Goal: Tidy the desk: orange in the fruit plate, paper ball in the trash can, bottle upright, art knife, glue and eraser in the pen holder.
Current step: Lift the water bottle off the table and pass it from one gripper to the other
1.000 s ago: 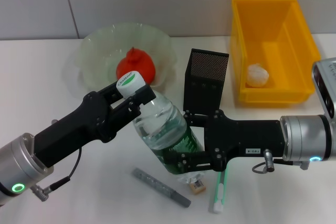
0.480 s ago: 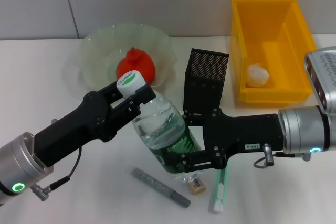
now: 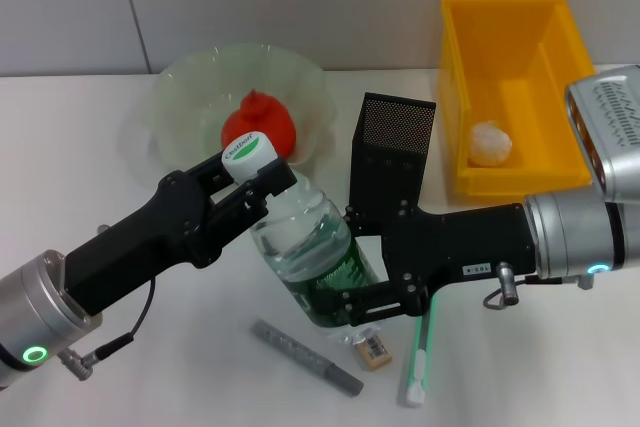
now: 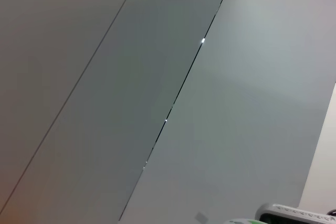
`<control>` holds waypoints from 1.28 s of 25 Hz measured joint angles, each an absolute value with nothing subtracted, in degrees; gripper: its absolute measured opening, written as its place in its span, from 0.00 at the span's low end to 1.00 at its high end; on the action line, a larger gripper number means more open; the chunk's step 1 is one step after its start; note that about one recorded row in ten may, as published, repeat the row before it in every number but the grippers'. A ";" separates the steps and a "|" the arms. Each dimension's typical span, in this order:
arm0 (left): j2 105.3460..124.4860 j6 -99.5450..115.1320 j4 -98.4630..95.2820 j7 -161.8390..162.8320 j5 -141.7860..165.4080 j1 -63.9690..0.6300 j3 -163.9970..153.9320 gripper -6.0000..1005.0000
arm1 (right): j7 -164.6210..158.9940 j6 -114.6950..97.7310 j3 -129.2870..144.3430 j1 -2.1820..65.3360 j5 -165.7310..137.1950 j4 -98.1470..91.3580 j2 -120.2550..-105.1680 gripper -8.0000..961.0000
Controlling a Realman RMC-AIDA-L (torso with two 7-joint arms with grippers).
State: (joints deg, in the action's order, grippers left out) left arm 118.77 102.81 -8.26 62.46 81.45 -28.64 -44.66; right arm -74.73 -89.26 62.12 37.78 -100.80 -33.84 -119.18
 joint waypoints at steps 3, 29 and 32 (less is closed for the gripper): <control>118.75 102.81 -8.26 62.48 81.40 -28.65 -44.65 0.44 | -76.10 -89.24 62.12 37.80 -101.90 -34.99 -119.18 0.81; 118.65 102.29 -8.39 62.43 81.30 -28.51 -44.21 0.44 | -82.85 -89.45 62.05 37.85 -107.59 -40.07 -119.09 0.81; 118.65 102.35 -8.45 62.44 81.29 -28.58 -44.20 0.45 | -83.02 -89.41 62.05 37.87 -107.68 -40.08 -119.09 0.81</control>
State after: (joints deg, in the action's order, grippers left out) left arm 118.65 102.35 -8.45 62.44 81.29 -28.58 -44.20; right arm -83.02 -89.41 62.05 37.87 -107.68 -40.08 -119.09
